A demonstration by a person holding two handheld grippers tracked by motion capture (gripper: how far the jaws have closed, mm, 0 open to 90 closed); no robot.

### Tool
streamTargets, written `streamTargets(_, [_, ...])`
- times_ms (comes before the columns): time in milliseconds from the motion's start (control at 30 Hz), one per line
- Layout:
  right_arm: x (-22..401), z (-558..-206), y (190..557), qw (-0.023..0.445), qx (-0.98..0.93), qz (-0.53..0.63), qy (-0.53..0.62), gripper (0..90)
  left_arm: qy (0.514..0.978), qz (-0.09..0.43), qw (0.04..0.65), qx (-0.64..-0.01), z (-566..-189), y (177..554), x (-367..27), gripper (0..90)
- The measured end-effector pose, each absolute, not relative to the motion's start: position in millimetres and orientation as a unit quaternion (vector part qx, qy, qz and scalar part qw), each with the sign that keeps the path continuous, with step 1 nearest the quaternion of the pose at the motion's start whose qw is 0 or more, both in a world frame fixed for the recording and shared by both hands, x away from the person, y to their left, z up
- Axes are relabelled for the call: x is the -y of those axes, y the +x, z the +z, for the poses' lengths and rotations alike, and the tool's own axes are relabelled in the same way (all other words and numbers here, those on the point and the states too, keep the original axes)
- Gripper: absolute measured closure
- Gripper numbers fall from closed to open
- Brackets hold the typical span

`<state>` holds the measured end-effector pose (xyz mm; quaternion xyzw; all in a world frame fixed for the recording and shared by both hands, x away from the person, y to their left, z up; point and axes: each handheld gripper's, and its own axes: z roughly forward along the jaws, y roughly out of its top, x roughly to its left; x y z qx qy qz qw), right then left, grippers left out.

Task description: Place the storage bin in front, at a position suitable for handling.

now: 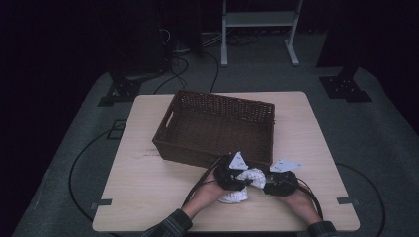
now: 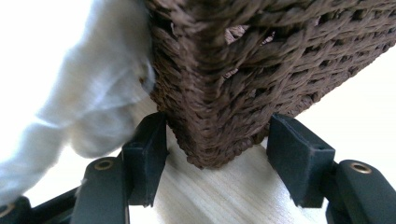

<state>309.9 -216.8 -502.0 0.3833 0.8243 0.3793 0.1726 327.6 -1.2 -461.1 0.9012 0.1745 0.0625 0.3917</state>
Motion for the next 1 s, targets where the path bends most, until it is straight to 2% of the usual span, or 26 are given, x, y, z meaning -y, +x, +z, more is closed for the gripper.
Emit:
streamTargets(100, [217, -502, 310, 0.173, -0.825, 0.379, 0.382, 37.8, 0.906, 0.057, 0.381, -0.177, -469, 329, 2, 64.5])
streamTargets(333, [218, -502, 310, 0.170, -0.825, 0.381, 0.381, 38.0, 0.899, 0.062, 0.396, -0.177, -455, 323, -11, 64.4])
streamTargets(600, [227, -499, 307, 0.160, -0.832, 0.383, 0.369, 50.0, 0.890, 0.071, 0.406, -0.197, -444, 317, -48, 64.5])
streamTargets(667, [236, -497, 304, 0.134, -0.826, 0.399, 0.375, 56.0, 0.886, 0.072, 0.410, -0.206, -442, 317, -61, 64.9])
streamTargets(767, [245, -494, 302, 0.122, -0.824, 0.406, 0.375, 60.5, 0.883, 0.072, 0.409, -0.216, -440, 316, -72, 65.1])
streamTargets(833, [247, -493, 302, 0.122, -0.823, 0.407, 0.377, 61.3, 0.883, 0.072, 0.409, -0.219, -440, 315, -77, 65.1])
streamTargets(933, [254, -490, 302, 0.117, -0.822, 0.409, 0.379, 66.6, 0.878, 0.077, 0.411, -0.232, -442, 311, -89, 65.1])
streamTargets(967, [259, -486, 302, 0.114, -0.820, 0.413, 0.380, 70.9, 0.878, 0.078, 0.409, -0.235, -442, 311, -94, 65.1])
streamTargets(1000, [259, -486, 302, 0.114, -0.820, 0.413, 0.380, 70.9, 0.877, 0.078, 0.409, -0.238, -442, 310, -97, 65.1])
